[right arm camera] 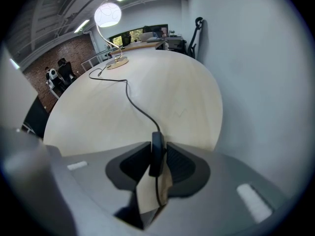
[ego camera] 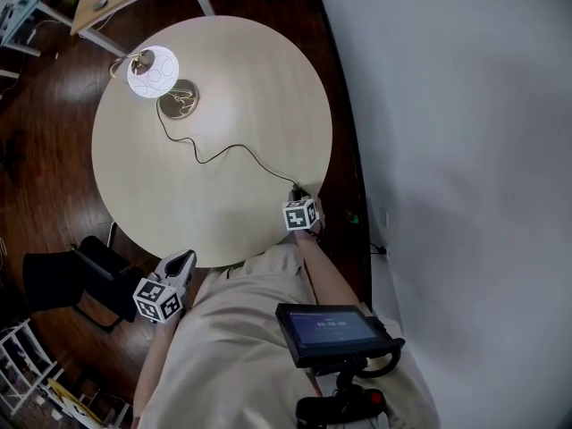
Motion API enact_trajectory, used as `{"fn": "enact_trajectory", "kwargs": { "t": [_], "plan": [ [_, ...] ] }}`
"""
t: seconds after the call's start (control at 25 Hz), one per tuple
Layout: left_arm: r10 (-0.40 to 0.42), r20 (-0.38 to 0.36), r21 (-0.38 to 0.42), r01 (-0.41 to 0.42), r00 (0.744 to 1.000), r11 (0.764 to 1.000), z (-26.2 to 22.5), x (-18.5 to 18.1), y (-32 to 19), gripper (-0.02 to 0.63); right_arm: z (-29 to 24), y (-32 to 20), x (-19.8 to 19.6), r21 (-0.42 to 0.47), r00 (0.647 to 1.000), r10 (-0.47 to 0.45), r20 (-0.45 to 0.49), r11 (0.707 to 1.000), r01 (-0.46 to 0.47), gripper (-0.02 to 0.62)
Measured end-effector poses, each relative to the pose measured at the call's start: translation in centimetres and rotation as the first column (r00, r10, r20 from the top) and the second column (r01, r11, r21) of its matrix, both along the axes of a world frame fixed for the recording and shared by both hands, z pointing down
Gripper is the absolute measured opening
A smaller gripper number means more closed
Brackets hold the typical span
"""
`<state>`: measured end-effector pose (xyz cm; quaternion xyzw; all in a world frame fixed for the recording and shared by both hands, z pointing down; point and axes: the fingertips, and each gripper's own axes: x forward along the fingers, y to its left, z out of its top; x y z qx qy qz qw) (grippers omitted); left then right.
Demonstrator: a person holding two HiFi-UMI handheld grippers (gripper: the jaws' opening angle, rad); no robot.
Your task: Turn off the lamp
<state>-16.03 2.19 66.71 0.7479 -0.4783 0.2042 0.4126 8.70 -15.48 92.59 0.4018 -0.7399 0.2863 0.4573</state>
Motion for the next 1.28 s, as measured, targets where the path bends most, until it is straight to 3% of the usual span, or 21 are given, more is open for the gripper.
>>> {"fn": "enact_trajectory", "kwargs": {
  "t": [1.28],
  "plan": [
    [-0.052, -0.001, 0.049, 0.052, 0.999, 0.997, -0.07, -0.41, -0.75, -0.008, 0.65, -0.86, -0.34, -0.01, 0.994, -0.088, -0.063, 0.996, 0.087, 0.086]
  ]
}}
